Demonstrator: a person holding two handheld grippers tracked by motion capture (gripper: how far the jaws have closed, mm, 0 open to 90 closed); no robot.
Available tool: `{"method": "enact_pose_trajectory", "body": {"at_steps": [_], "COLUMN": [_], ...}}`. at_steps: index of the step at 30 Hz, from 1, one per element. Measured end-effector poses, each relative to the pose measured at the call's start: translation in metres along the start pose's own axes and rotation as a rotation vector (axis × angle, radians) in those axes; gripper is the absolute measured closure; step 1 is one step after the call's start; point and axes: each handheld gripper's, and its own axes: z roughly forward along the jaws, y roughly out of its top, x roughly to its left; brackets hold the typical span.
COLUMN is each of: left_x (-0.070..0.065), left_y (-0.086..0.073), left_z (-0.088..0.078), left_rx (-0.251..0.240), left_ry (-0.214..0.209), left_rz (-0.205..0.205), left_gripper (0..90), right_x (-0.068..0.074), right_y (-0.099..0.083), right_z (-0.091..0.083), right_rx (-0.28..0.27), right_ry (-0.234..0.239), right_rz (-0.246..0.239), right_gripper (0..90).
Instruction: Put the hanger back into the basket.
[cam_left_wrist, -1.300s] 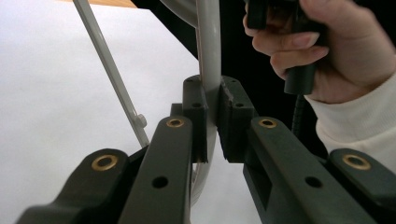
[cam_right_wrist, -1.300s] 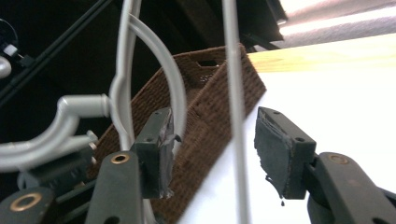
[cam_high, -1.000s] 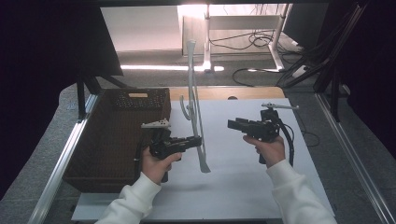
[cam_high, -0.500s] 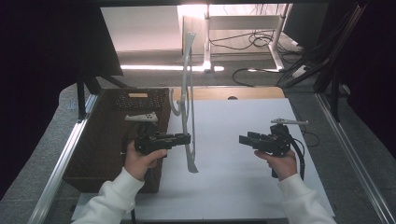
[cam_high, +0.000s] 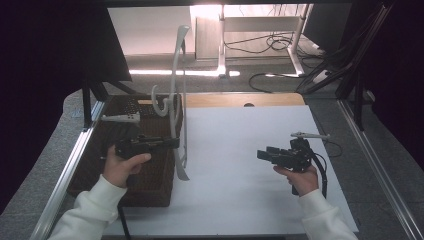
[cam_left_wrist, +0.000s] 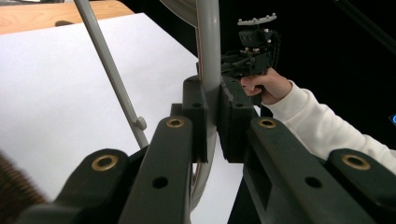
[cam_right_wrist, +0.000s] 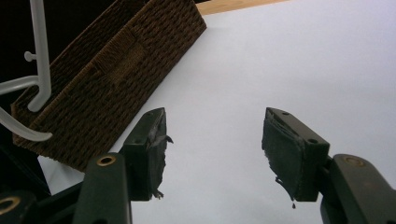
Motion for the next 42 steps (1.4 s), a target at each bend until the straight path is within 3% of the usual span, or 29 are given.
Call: {"method": "enact_pose_trajectory", "body": {"at_steps": [3,17,24,31,42], "left_x": [0.005,0.033,0.047,0.062,0.076], "left_y": [0.004,0.003,-0.002,-0.014,-0.027], "left_z": [-0.021,-0.074,-0.085,-0.090,-0.097], "left_rx": [0.011,0.053,0.101,0.110,0.172], "left_ry": [0.005,0.078,0.106,0.127,0.150], "left_rz": [0.003,0.014,0.054,0.022,0.037], "left_gripper": [82.9,82.9,83.0,82.9,83.0], "right_x": [0.000,0.000,-0.003,-0.005,-0.006], "right_y": [0.000,-0.001,-0.003,-0.004,-0.005], "right_z": [0.001,0.004,0.004,0.005,0.006], "right_rx": [0.002,0.012,0.014,0.013,0.020], "right_ry": [0.001,-0.006,-0.012,-0.015,-0.020], "right_rz": [0.000,-0.003,0.006,0.014,0.011], "right_gripper": [40.6,40.2,40.2,40.2,40.2]}}
